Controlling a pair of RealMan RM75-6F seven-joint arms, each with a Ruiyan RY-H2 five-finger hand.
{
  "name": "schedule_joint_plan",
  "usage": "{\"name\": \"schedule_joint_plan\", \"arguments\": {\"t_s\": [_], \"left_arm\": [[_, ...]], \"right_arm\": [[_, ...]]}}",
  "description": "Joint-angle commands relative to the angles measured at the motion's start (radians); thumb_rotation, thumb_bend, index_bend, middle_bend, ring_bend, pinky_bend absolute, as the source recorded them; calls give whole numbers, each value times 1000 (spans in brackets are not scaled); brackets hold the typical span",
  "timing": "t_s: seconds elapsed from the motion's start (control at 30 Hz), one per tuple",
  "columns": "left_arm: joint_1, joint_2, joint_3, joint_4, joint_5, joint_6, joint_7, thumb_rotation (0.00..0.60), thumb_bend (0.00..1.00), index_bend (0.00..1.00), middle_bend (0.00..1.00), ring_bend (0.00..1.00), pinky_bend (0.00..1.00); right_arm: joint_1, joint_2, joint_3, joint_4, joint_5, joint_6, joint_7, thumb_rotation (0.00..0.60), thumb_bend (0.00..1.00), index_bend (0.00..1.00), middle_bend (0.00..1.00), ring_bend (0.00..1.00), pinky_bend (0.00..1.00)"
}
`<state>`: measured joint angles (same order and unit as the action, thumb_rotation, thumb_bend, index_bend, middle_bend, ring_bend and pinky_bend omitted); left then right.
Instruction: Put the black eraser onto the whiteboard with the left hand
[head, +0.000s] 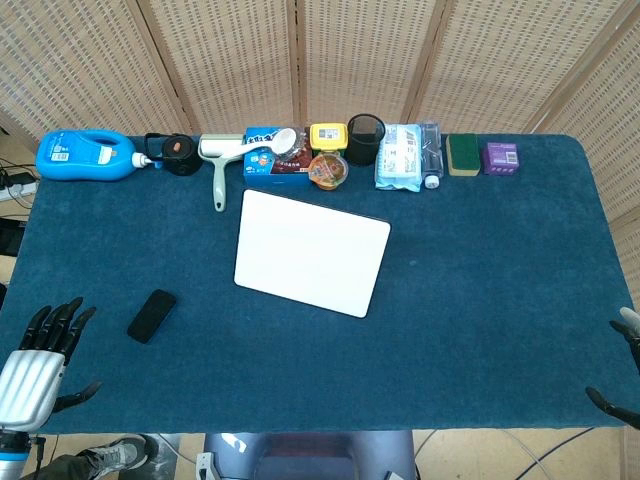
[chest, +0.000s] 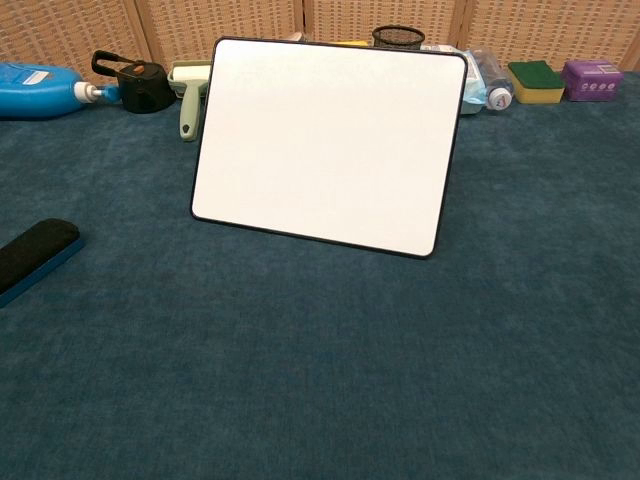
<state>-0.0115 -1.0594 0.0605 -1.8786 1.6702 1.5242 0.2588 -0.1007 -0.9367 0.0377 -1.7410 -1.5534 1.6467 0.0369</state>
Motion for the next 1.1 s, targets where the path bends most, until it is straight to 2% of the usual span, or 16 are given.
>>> {"name": "schedule_joint_plan", "arguments": {"t_s": [0.03, 0.2, 0.37, 0.5, 0.63, 0.7, 0.77, 0.87, 0.97, 1.03, 1.1], "left_arm": [[-3, -2, -4, 3, -6, -3, 4, 600, 57, 0, 0, 0, 0], [-9, 0, -4, 3, -18, -20, 3, 600, 58, 0, 0, 0, 0], [-62, 15, -20, 22, -56, -112, 7, 600, 58, 0, 0, 0, 0], [-142, 30, -41, 95, -106, -245, -97, 600, 58, 0, 0, 0, 0], [-203, 19, -46, 198, -66, -307, -182, 600, 58, 0, 0, 0, 0], [-239, -8, -43, 301, 17, -297, -245, 600, 58, 0, 0, 0, 4], [-266, -43, -39, 419, 108, -246, -316, 600, 64, 0, 0, 0, 69], [-293, -109, -23, 645, 230, -124, -445, 600, 98, 0, 0, 0, 151], [-317, -169, -3, 881, 326, 15, -560, 600, 119, 0, 0, 8, 186], [-328, -197, 4, 986, 359, 74, -595, 600, 120, 0, 0, 23, 205], [-345, -241, 8, 1153, 392, 149, -610, 600, 119, 0, 0, 34, 219]], "right_arm": [[-1, 0, -2, -1, -5, 3, -4, 600, 0, 171, 122, 149, 146], [-3, 1, -3, -3, -4, 4, -2, 600, 0, 170, 123, 149, 146], [-7, 5, -2, -6, -4, 12, 7, 600, 0, 171, 122, 149, 146], [-9, 8, 0, -6, 0, 16, 18, 600, 0, 171, 122, 149, 146], [-7, 9, 6, -5, 13, 13, 21, 600, 0, 170, 122, 149, 146], [-6, 8, 7, -7, 17, 8, 21, 600, 0, 170, 122, 149, 146], [-5, 8, 7, -8, 19, 5, 18, 600, 0, 170, 122, 149, 146], [-5, 5, 7, -11, 20, 6, 7, 600, 0, 170, 123, 149, 147], [-4, 1, 8, -14, 22, 5, -7, 600, 0, 170, 123, 149, 147], [-5, 1, 8, -16, 23, 5, -12, 600, 0, 170, 122, 149, 146], [-3, -3, 8, -18, 25, 0, -20, 600, 0, 171, 122, 149, 146]]}}
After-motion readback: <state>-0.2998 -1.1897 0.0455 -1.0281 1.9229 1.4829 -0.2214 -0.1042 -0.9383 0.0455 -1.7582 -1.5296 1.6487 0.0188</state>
